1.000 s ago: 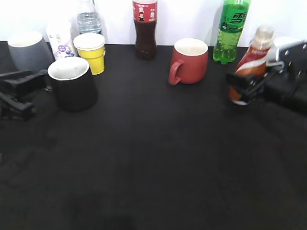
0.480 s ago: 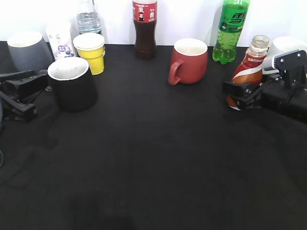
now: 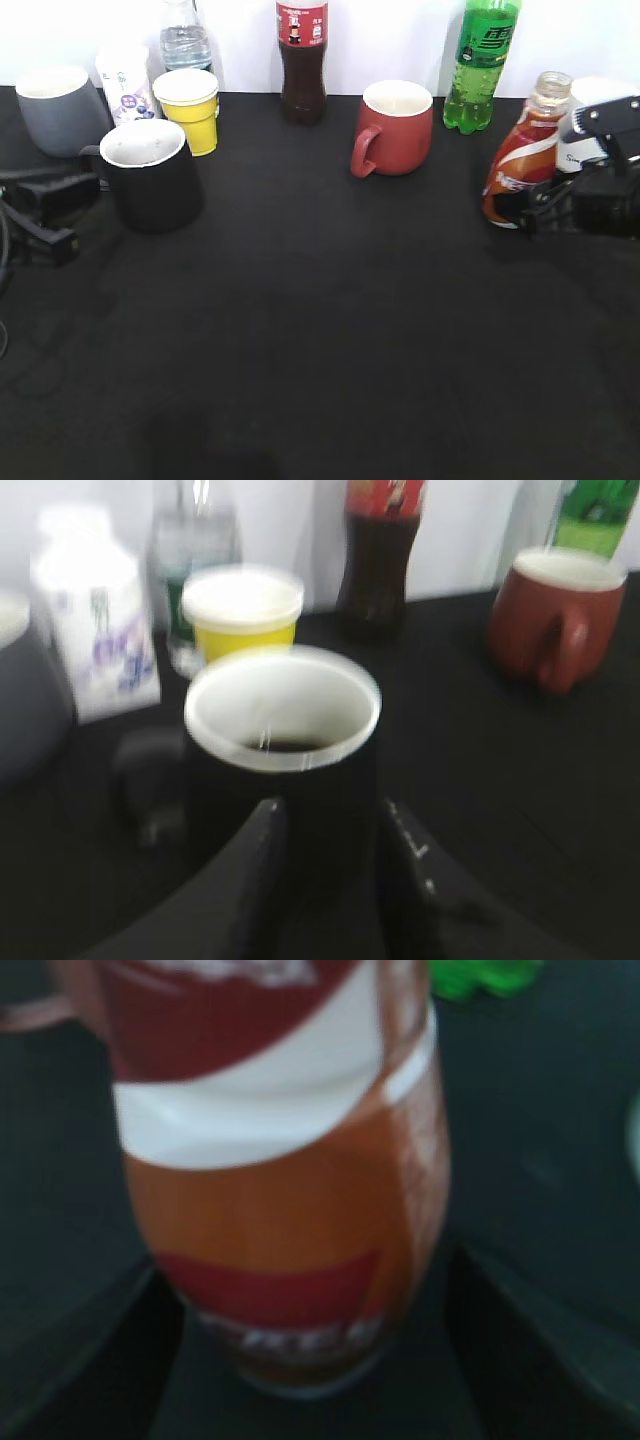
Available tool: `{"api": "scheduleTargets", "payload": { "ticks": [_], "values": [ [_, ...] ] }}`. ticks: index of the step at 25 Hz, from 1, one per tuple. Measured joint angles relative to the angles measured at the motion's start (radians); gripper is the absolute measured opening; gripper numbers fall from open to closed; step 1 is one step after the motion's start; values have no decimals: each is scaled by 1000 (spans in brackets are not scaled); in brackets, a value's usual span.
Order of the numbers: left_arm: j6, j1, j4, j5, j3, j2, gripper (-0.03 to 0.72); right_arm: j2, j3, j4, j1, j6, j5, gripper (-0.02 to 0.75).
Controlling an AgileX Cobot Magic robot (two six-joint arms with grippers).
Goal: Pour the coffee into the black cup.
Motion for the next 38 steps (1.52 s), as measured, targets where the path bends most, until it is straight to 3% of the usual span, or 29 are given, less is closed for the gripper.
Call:
{"api": "scheduleTargets", "payload": {
  "ticks": [3,8,14,17,20,21,24,27,30,33,35,38],
  "values": [
    [-29,-19,0,93,0,0,241,-38,0,-99,0,140,61,600],
    [-73,-79,-18,233,0,0,241,-58,0,-433,0,490,153,591],
    [-75,-80,-50,339,0,-76,241,-226,1,-469,0,639,483,589],
    [-75,-80,-64,476,-4,-134,241,-266,1,-283,0,666,679,589],
    [-76,-80,-166,783,-118,-183,241,-317,1,97,14,499,789,576],
    [-76,-80,-189,893,-172,-200,241,-341,1,165,48,428,793,566],
    [-76,-80,-246,1088,-275,-311,241,-441,1,193,149,358,798,559],
    [-76,-80,-267,1253,-301,-498,241,-665,1,210,238,306,889,558],
    [15,-80,-273,1440,-301,-737,240,-941,1,423,285,155,979,558],
    [29,-80,-280,1614,-301,-966,240,-1173,1,624,286,-130,1243,558],
    [61,-80,-296,1720,-301,-1065,239,-1284,1,642,286,-272,1490,558],
    [161,-80,-365,1806,-297,-1164,238,-1450,32,672,286,-352,1662,557]
  ]
}}
